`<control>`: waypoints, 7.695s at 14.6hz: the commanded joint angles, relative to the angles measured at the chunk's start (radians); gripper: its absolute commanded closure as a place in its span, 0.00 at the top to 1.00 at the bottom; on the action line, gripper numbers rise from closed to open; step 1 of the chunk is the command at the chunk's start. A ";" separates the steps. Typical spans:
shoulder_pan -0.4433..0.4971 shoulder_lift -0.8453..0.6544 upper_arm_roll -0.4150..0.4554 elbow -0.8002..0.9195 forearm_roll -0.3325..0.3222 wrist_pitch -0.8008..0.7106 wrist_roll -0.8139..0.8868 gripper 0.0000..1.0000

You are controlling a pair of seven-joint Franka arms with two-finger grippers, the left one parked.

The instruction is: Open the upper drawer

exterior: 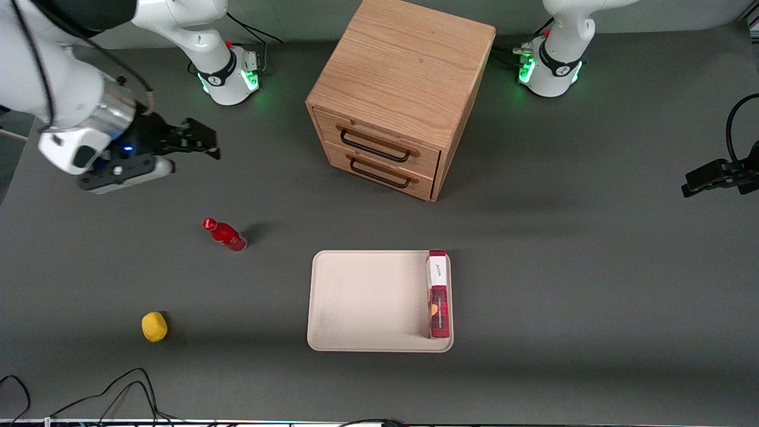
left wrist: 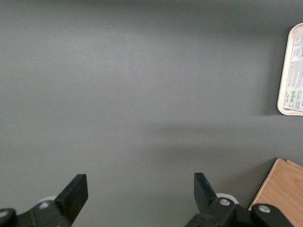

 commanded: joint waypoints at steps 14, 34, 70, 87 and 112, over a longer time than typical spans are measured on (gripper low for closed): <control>0.347 0.215 0.090 0.223 -0.027 0.072 -0.184 1.00; 0.295 0.281 0.183 -0.100 -0.128 0.374 -0.460 1.00; 0.085 0.373 0.191 -0.053 -0.146 0.574 -0.686 1.00; 0.031 0.452 0.190 0.056 -0.142 0.617 -0.690 1.00; -0.161 0.109 0.159 -0.003 -0.064 0.529 -0.595 1.00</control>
